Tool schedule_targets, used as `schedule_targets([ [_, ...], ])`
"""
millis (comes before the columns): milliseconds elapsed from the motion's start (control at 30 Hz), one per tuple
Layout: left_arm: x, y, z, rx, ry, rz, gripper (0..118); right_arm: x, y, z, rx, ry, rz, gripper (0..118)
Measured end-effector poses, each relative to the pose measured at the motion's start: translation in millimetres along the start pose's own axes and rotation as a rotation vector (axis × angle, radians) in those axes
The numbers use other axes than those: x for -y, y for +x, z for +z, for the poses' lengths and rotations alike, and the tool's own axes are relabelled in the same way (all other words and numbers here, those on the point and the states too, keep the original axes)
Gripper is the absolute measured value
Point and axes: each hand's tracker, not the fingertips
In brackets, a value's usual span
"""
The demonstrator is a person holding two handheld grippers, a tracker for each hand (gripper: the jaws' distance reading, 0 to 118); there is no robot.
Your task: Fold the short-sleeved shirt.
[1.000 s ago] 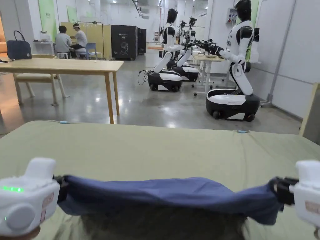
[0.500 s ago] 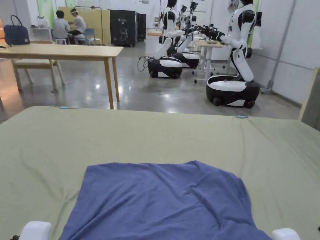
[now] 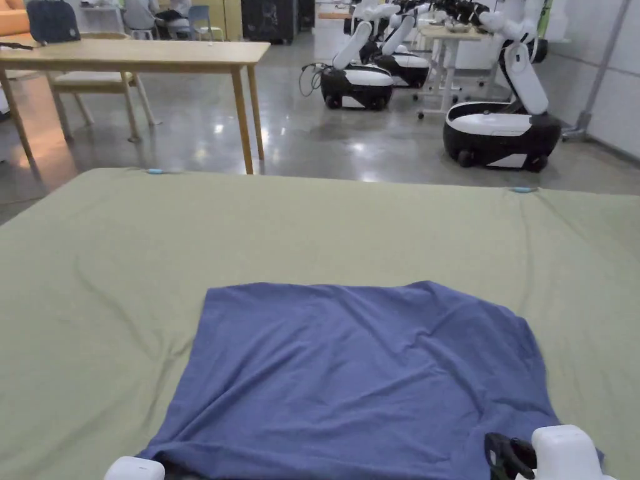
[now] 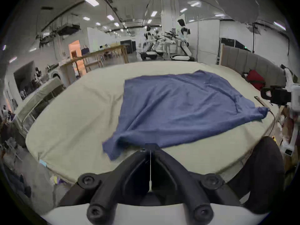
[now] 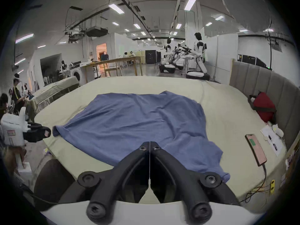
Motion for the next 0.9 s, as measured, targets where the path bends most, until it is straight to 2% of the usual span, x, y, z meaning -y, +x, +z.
schedule_targets([
  [33,5.2,-10.6,-3.2,-0.025,-0.012,0.001,0,-1.2,-2.7,7.7,0.0,-0.005,-0.004,2],
  [67,6.9,2.9,21.2,-0.079,0.031,-0.032,0,1.0,0.1,7.3,-0.003,-0.013,-0.014,2],
  [167,18.3,-5.3,24.6,-0.101,0.021,-0.002,0,3.2,4.5,9.6,0.0,-0.031,-0.043,2],
  [200,8.6,-18.5,27.2,-0.101,0.017,0.016,5,4.0,6.5,8.3,0.003,-0.037,-0.049,2],
  [233,7.2,-20.0,27.1,-0.127,0.024,0.02,23,4.8,9.3,7.0,0.007,-0.038,-0.059,2],
  [267,5.7,-19.8,25.0,-0.146,0.018,0.02,79,4.9,11.5,6.4,0.008,-0.04,-0.067,2],
  [300,4.1,-19.5,22.3,-0.154,0.01,0.016,116,1.8,10.3,10.0,0.009,-0.041,-0.073,2],
  [333,-7.5,-33.1,20.9,-0.127,0.113,0.005,116,1.8,11.9,10.7,0.014,-0.039,-0.077,2],
  [400,-21.1,-33.7,8.8,-0.114,0.041,0.026,116,1.0,16.1,12.1,0.023,-0.039,-0.077,2],
  [533,-24.8,-39.7,-28.5,-0.113,0.008,-0.023,111,0.5,29.8,20.6,0.061,-0.056,-0.066,2],
  [567,-27.8,-38.9,-34.1,-0.092,-0.008,-0.027,98,0.7,34.5,23.4,0.075,-0.062,-0.063,2],
  [600,-30.7,-37.5,-37.2,-0.072,-0.022,-0.018,78,1.7,39.4,26.5,0.087,-0.065,-0.063,2],
  [633,-33.5,-36.9,-43.3,-0.051,-0.043,-0.002,47,3.0,46.2,30.6,0.105,-0.074,-0.062,2],
  [667,-35.2,-36.1,-48.6,-0.04,-0.054,0.002,8,4.5,53.3,34.5,0.124,-0.081,-0.059,2],
  [700,-36.3,-34.3,-52.4,-0.022,-0.069,-0.003,6,6.0,59.6,37.3,0.141,-0.086,-0.055,2],
  [733,-53.8,-8.5,-27.1,-0.05,-0.051,-0.039,6,8.3,67.4,41.1,0.155,-0.091,-0.053,7],
  [800,-61.0,11.9,-13.3,-0.049,-0.053,-0.048,6,13.9,83.7,48.3,0.152,-0.097,-0.061,24],
  [833,-63.0,8.5,-12.8,-0.002,-0.074,0.012,6,18.1,92.7,49.1,0.149,-0.102,-0.065,24],
  [867,-64.4,-12.8,-21.7,0.019,-0.081,0.043,6,21.7,97.1,49.0,0.15,-0.108,-0.064,64],
  [900,-66.9,-16.2,-20.1,0.024,-0.078,0.053,6,25.5,99.9,47.4,0.151,-0.118,-0.053,99],
])
